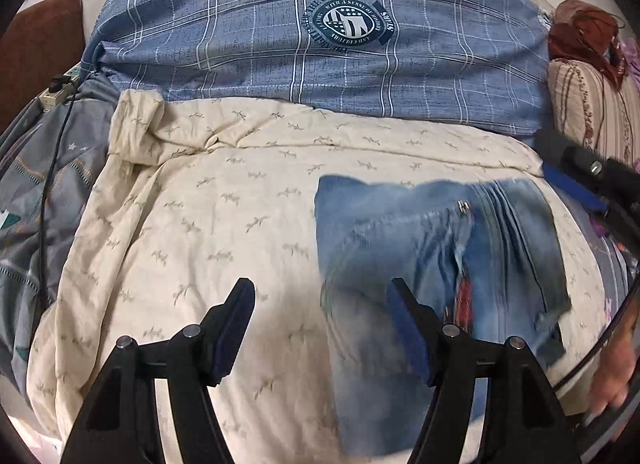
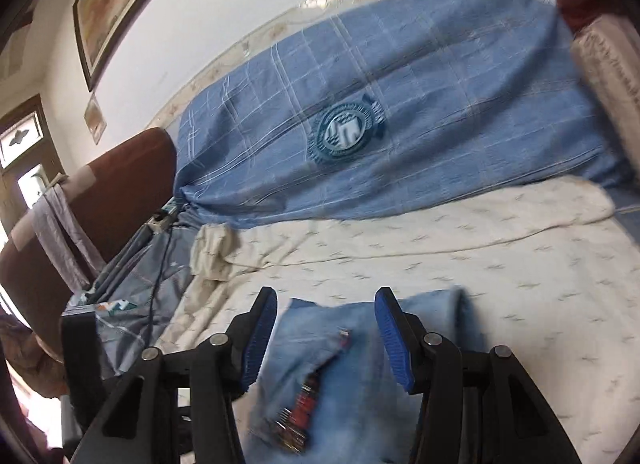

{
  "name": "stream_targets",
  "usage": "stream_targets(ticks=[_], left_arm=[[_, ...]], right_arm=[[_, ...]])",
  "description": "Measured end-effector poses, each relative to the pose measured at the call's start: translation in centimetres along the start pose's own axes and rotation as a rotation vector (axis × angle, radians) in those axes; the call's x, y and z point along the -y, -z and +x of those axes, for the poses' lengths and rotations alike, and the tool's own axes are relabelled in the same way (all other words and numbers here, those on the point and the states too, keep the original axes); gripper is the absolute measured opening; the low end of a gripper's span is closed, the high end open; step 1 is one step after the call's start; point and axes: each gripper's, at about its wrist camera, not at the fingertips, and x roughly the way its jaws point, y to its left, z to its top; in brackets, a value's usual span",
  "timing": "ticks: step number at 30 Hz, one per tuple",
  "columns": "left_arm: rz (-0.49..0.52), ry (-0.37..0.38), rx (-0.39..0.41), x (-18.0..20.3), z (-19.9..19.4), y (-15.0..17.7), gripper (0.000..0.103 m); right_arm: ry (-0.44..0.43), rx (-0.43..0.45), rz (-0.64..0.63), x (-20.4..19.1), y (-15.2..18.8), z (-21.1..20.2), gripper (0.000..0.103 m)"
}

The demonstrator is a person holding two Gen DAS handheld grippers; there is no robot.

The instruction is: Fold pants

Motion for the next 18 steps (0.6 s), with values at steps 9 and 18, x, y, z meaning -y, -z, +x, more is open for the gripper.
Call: stream_targets(ticks=[9, 18], left_arm=[[-0.009, -0.013, -0.018, 0.8, 5.0, -3.6, 0.069], [0.073, -0.087, -0.015, 2.6, 6.4, -1.1, 0.081]], right_arm=[[0.113, -0.153, 0.180, 6.1, 3.0, 5.4, 0.054], [0.079, -0.177, 0.170, 8.3, 6.1, 4.4, 0.052]])
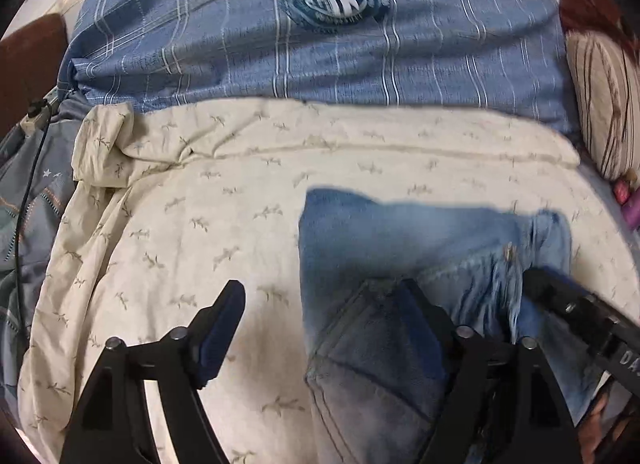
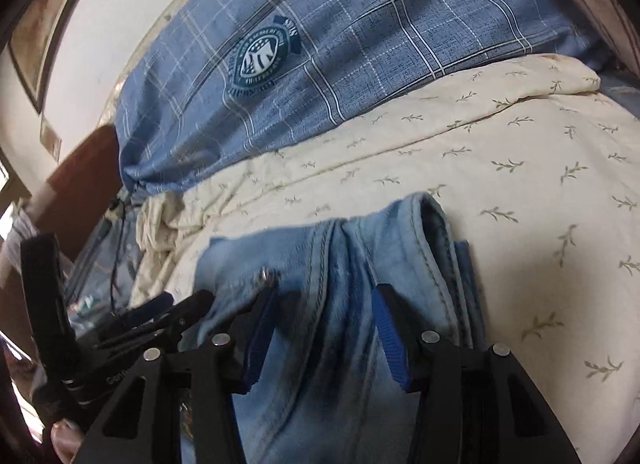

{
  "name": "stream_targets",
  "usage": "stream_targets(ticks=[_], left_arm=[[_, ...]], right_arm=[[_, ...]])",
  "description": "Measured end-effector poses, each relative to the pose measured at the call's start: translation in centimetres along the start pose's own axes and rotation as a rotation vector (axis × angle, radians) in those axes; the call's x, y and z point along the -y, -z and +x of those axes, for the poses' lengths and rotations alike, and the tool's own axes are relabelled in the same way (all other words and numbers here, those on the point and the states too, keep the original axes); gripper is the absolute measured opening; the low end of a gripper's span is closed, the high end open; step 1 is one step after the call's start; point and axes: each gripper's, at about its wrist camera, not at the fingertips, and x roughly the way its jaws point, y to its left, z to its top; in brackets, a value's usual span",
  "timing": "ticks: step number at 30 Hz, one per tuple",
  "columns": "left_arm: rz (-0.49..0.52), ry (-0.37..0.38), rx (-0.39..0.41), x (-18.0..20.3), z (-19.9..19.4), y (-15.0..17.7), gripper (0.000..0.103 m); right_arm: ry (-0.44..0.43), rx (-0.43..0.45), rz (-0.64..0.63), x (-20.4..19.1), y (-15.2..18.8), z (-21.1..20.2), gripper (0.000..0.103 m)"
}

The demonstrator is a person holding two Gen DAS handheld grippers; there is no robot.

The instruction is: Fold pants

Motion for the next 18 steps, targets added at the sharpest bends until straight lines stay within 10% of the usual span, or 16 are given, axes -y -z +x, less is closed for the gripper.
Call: stream_targets(ticks=[18], left_arm=[[0.028, -0.029, -0.023, 0.9, -2.7, 5.3, 0.081]], right_arm=[[0.082, -0.044, -0.033, 1.0, 5.6, -4.8, 0.051]])
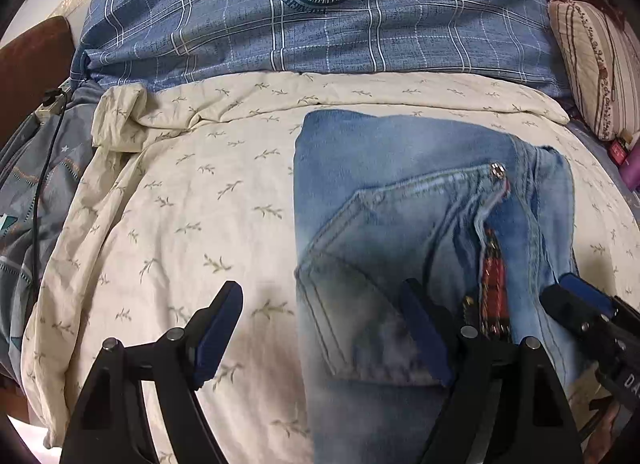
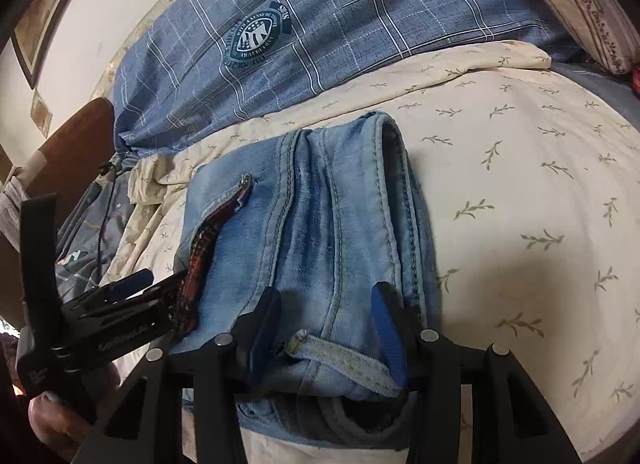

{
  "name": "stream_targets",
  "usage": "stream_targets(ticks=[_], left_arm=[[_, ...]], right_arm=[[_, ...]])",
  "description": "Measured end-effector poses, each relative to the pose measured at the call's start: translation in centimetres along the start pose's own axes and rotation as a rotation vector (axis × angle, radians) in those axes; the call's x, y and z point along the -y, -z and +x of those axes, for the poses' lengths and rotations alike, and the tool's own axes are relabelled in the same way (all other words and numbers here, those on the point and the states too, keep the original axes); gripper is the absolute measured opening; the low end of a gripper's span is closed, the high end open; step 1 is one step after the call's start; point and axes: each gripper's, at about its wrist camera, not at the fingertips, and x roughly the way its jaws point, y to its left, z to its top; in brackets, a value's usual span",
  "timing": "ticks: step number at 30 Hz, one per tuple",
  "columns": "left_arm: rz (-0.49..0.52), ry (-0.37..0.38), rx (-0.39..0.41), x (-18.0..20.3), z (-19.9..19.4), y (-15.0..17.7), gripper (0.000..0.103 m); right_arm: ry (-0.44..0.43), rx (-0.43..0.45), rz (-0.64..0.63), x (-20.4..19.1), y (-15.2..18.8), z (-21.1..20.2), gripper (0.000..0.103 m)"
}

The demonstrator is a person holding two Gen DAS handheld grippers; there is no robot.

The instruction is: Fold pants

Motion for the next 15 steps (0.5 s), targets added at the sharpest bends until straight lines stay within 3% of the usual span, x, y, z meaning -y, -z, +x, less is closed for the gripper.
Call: stream_targets(ticks=[15], left_arm=[[-0.001, -0.011, 0.017, 0.4, -1.7, 1.7, 0.082]], right_arm=[[0.022, 0.018, -0.003, -0.1, 1.4, -1.3, 0.052]])
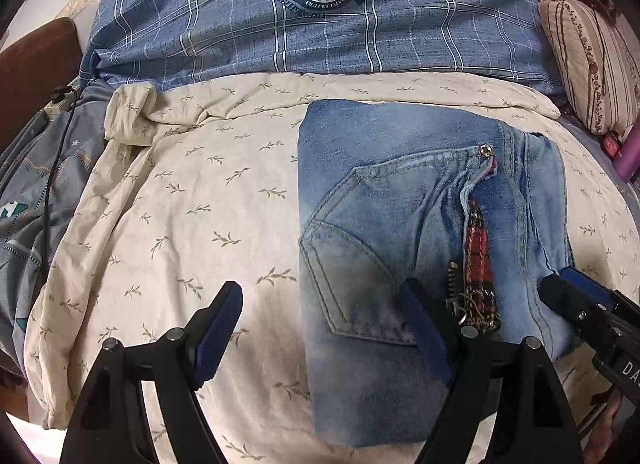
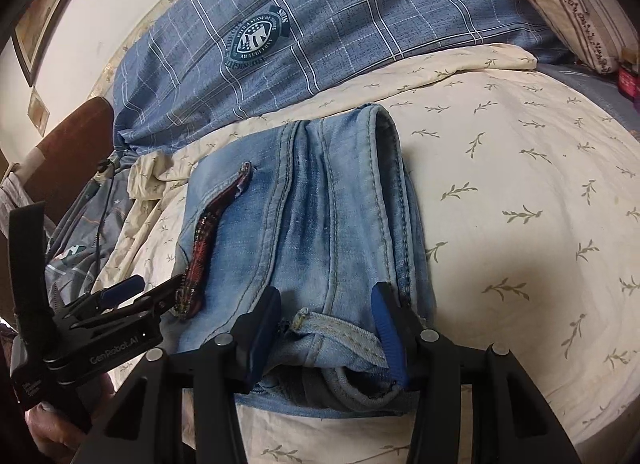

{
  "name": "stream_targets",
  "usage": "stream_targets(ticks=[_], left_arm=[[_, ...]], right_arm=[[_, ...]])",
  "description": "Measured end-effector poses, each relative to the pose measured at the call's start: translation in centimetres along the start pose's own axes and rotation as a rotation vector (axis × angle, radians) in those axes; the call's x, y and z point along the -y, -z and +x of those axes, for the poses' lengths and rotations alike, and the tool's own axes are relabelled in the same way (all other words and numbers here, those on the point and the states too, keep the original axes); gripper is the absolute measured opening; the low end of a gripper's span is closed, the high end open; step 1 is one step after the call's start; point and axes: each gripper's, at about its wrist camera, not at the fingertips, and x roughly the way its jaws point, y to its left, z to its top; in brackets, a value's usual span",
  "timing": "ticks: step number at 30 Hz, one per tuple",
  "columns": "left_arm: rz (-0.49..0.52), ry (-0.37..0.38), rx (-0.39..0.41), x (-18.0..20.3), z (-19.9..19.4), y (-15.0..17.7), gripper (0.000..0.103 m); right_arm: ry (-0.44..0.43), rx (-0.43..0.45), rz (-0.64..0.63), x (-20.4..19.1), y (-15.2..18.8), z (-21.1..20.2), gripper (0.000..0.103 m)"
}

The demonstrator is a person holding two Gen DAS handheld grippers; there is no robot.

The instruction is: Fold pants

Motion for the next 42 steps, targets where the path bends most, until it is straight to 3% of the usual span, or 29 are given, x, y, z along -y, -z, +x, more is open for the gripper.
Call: stream_targets(ticks=[42], left_arm=[[-0.004, -0.037, -0.032, 0.1, -0.7, 2.3, 0.086]], right_arm=[[-0.021, 0.027, -0.004, 0.2, 1.2, -1.5, 0.052]])
